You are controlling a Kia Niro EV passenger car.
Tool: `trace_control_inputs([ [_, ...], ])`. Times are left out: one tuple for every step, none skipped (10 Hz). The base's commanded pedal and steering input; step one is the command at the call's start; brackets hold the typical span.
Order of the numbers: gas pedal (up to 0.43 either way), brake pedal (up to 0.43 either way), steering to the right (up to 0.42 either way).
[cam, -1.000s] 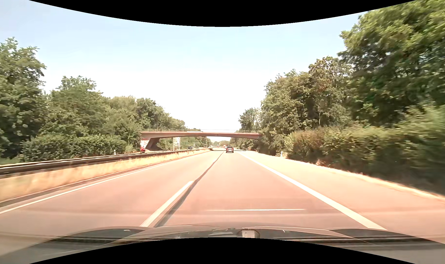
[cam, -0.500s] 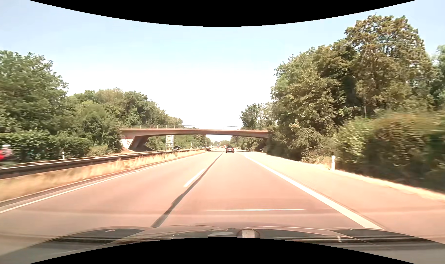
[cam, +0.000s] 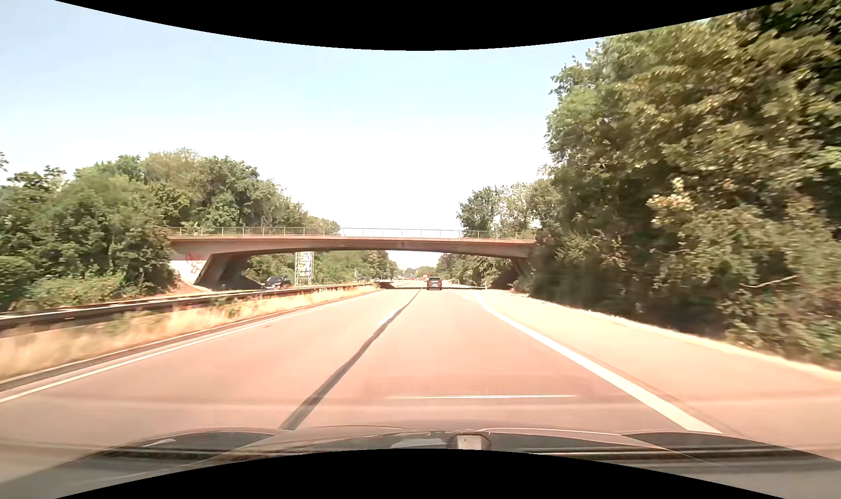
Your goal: Follow the waypoints while adhering to traffic rules and regulations
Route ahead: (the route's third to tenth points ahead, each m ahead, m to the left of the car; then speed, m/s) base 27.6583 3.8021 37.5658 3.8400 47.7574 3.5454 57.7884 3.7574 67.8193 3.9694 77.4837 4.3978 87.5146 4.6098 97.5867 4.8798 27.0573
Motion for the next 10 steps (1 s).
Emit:
trace_control_inputs([
  [0.177, 0.000, 0.000],
  [0.177, 0.000, -0.001],
  [0.177, 0.000, -0.001],
  [0.177, 0.000, -0.001],
  [0.169, 0.000, -0.001],
  [0.169, 0.000, -0.001],
  [0.169, 0.000, -0.001],
  [0.169, 0.000, -0.001],
  [0.169, 0.000, -0.001],
  [0.169, 0.000, -0.001],
])
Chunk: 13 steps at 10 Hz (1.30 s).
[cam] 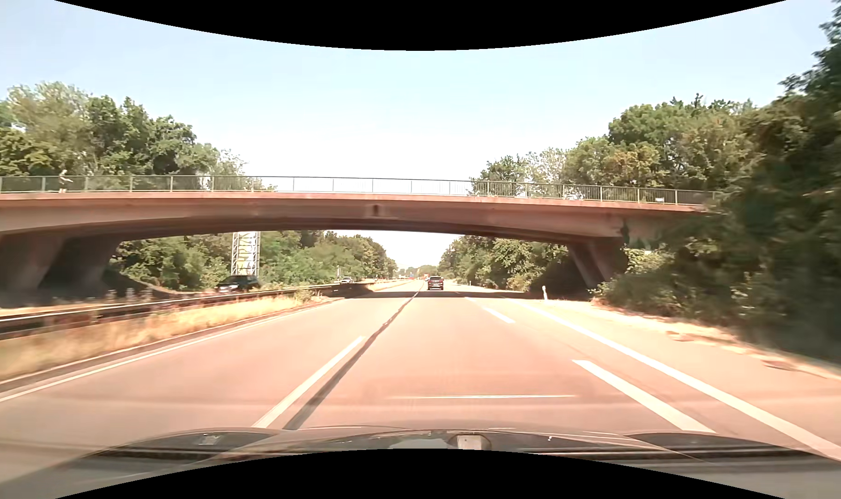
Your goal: Follow the waypoints while adhering to traffic rules and regulations
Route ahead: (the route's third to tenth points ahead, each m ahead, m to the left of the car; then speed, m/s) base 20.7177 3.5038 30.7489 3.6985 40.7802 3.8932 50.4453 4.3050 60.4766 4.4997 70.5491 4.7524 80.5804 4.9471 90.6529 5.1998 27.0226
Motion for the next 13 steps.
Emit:
trace_control_inputs([
  [0.169, 0.000, 0.000],
  [0.169, 0.000, 0.000],
  [0.169, 0.000, -0.001],
  [0.169, 0.000, -0.001],
  [0.169, 0.000, -0.001],
  [0.169, 0.000, -0.001],
  [0.169, 0.000, -0.001],
  [0.169, 0.000, -0.001],
  [0.169, 0.000, -0.001],
  [0.157, 0.000, -0.001],
  [0.157, 0.000, -0.001],
  [0.157, 0.000, -0.001],
  [0.150, 0.000, -0.001],
])
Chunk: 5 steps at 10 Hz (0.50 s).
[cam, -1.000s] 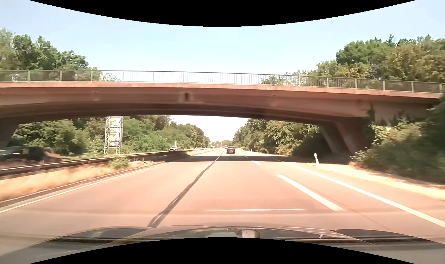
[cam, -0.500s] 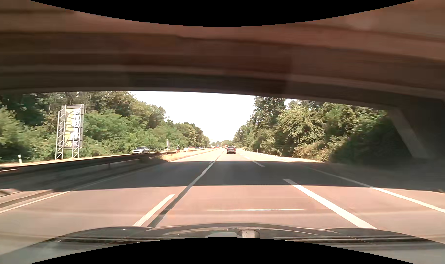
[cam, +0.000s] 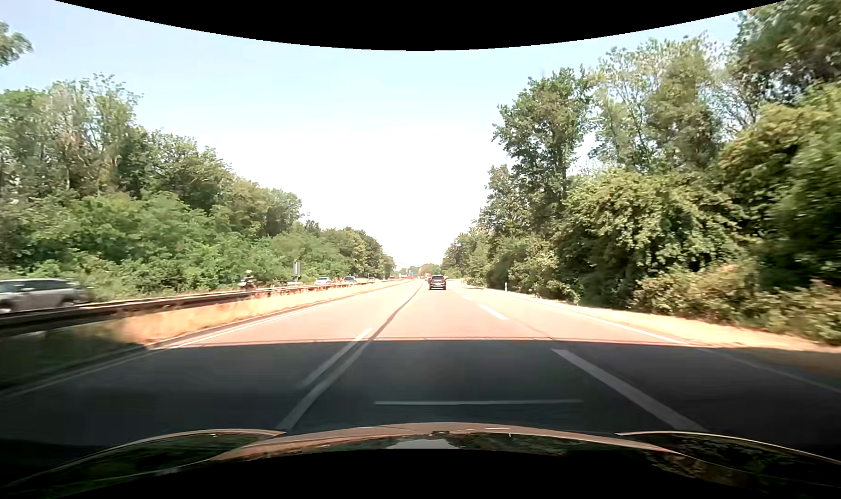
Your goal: Follow the waypoints while adhering to traffic rules and regulations
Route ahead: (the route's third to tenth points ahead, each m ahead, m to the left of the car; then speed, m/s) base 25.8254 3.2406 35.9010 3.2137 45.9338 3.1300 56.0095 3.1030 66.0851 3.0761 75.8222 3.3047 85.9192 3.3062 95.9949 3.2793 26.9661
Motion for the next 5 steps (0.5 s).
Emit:
trace_control_inputs([
  [0.150, 0.000, -0.001],
  [0.150, 0.000, -0.001],
  [0.150, 0.000, -0.001],
  [0.150, 0.000, -0.001],
  [0.150, 0.000, -0.001],
])
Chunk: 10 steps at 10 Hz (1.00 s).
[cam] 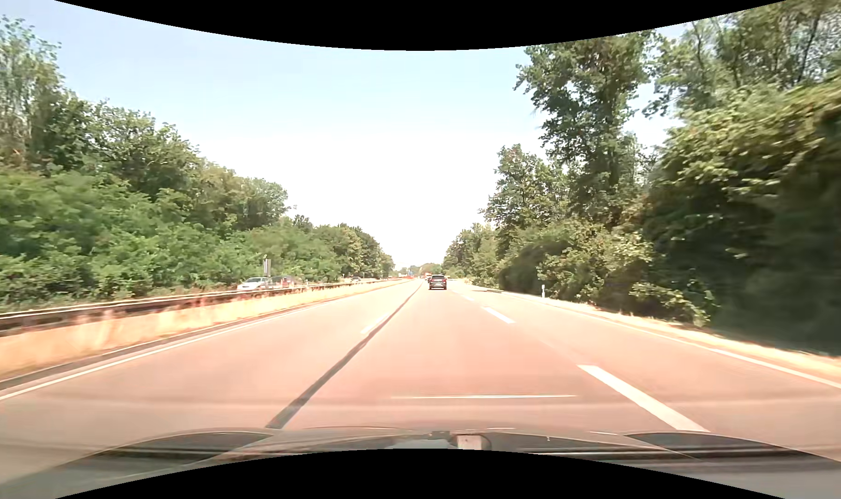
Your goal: Follow the waypoints while adhering to traffic rules and regulations
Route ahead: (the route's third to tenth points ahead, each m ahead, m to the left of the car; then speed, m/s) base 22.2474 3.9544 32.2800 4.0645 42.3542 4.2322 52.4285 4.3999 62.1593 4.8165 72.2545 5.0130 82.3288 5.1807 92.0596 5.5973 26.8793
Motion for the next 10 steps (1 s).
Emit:
trace_control_inputs([
  [0.150, 0.000, -0.001],
  [0.150, 0.000, -0.001],
  [0.150, 0.000, -0.001],
  [0.150, 0.000, 0.000],
  [0.150, 0.000, -0.001],
  [0.150, 0.000, -0.001],
  [0.150, 0.000, 0.000],
  [0.150, 0.000, -0.001],
  [0.150, 0.000, -0.001],
  [0.150, 0.000, -0.001],
])
